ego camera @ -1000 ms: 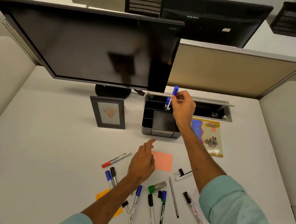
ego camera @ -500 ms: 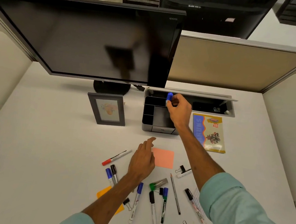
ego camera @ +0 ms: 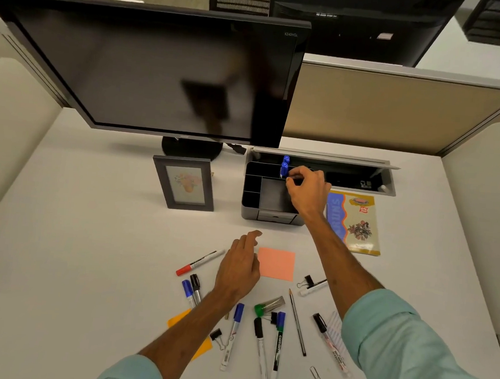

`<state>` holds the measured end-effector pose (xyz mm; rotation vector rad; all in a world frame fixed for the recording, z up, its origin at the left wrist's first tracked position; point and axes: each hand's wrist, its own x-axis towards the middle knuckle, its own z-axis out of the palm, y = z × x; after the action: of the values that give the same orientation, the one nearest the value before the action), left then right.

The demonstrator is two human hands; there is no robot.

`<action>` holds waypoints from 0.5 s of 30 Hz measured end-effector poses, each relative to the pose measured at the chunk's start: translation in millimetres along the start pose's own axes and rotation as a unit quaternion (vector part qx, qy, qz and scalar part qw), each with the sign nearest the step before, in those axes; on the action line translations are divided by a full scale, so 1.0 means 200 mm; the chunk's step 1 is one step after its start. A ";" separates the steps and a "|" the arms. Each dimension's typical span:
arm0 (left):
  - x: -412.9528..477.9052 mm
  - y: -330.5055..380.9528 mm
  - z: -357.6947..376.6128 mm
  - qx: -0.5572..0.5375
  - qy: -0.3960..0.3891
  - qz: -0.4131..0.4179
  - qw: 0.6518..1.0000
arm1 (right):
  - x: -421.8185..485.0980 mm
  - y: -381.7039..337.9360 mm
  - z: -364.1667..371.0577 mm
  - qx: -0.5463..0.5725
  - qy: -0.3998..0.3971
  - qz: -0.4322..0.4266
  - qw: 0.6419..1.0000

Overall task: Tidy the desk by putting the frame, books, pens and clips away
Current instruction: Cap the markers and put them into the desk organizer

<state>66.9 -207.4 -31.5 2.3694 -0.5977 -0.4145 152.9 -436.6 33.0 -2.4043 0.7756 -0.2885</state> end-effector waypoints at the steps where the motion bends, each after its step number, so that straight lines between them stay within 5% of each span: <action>1: -0.01 0.01 0.00 0.000 0.000 0.000 1.000 | -0.02 0.00 -0.02 0.006 0.006 -0.005 1.000; 10: -0.13 0.15 0.06 0.060 -0.013 0.052 0.997 | -0.31 0.15 -0.20 0.181 0.073 -0.002 0.981; 15: -0.19 0.31 0.18 0.110 -0.055 0.093 0.988 | -0.65 0.41 -0.28 0.228 0.086 0.084 0.966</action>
<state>-0.9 -248.8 -11.6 2.4810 -0.9507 -0.4160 -10.7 -441.3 26.1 -1.8860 0.8767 -0.5487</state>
